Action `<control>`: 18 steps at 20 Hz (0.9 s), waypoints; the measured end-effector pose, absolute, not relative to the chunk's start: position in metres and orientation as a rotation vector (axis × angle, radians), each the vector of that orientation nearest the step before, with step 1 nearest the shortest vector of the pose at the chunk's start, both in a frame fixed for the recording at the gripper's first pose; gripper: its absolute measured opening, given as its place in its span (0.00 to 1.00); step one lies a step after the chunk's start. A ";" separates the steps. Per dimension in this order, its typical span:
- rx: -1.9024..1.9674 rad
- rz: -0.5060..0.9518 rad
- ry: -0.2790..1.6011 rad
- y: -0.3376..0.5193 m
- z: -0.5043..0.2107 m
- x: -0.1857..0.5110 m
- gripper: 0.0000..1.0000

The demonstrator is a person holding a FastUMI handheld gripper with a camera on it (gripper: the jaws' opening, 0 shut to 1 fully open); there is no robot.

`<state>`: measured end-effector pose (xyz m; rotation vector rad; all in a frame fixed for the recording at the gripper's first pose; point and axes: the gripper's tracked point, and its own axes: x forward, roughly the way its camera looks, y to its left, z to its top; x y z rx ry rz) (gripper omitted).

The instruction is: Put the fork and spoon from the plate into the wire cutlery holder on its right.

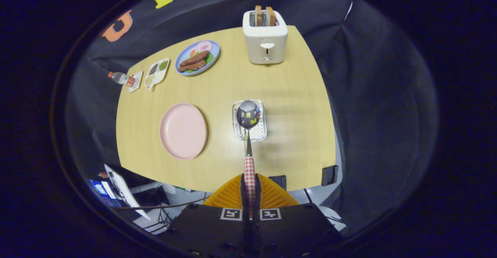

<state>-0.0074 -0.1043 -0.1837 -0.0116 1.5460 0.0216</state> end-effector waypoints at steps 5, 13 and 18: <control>0.085 0.015 1.703 -0.101 -0.212 -0.008 0.02; 0.112 -0.033 1.848 -0.112 -0.240 0.006 0.02; 0.125 -0.041 1.866 -0.108 -0.245 0.015 0.01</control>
